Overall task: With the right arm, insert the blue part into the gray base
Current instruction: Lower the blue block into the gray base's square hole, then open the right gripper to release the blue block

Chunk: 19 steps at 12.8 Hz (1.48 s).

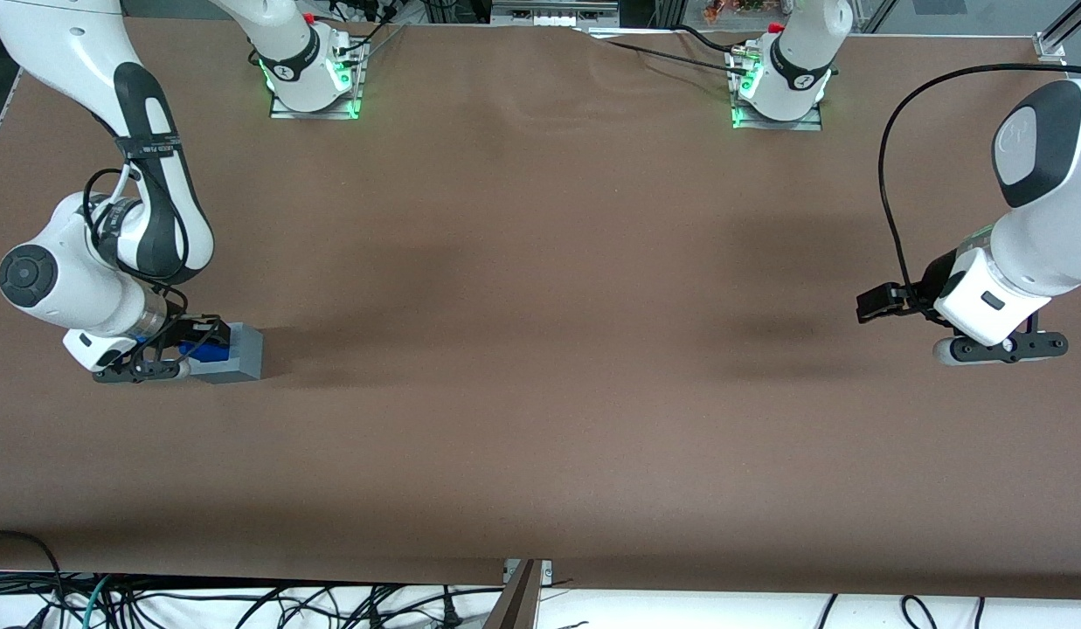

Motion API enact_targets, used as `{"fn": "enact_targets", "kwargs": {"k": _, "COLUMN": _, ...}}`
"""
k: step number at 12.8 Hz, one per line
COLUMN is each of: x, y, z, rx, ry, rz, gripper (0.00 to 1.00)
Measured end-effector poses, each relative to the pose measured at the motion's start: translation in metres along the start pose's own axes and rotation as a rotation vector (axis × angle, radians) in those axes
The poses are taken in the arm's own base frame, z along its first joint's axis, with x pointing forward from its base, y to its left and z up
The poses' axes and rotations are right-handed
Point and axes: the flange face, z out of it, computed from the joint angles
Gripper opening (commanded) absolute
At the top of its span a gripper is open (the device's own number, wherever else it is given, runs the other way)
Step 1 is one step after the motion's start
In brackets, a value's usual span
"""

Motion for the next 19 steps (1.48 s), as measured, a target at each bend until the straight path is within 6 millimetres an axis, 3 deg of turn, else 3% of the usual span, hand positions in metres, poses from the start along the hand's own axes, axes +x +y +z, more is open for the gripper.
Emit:
{"fn": "enact_targets", "kwargs": {"k": 5, "x": 0.003, "y": -0.002, "z": -0.002, "rx": 0.001, "ry": 0.008, "rz": -0.003, "gripper": 0.98}}
{"fn": "enact_targets", "kwargs": {"k": 7, "x": 0.011, "y": -0.013, "z": -0.018, "rx": 0.007, "ry": 0.019, "rz": -0.022, "gripper": 0.98}}
{"fn": "enact_targets", "kwargs": {"k": 9, "x": 0.020, "y": -0.029, "z": -0.062, "rx": 0.030, "ry": -0.001, "rz": -0.051, "gripper": 0.98}}
{"fn": "enact_targets", "kwargs": {"k": 12, "x": 0.030, "y": -0.054, "z": -0.155, "rx": 0.049, "ry": -0.043, "rz": -0.065, "gripper": 0.99}}
{"fn": "enact_targets", "kwargs": {"k": 14, "x": 0.031, "y": -0.077, "z": -0.207, "rx": 0.036, "ry": -0.053, "rz": -0.057, "gripper": 0.99}}
{"fn": "enact_targets", "kwargs": {"k": 16, "x": 0.027, "y": -0.100, "z": -0.238, "rx": 0.034, "ry": -0.066, "rz": -0.051, "gripper": 0.99}}
{"fn": "enact_targets", "kwargs": {"k": 19, "x": 0.019, "y": -0.141, "z": -0.267, "rx": 0.030, "ry": -0.070, "rz": -0.035, "gripper": 0.99}}
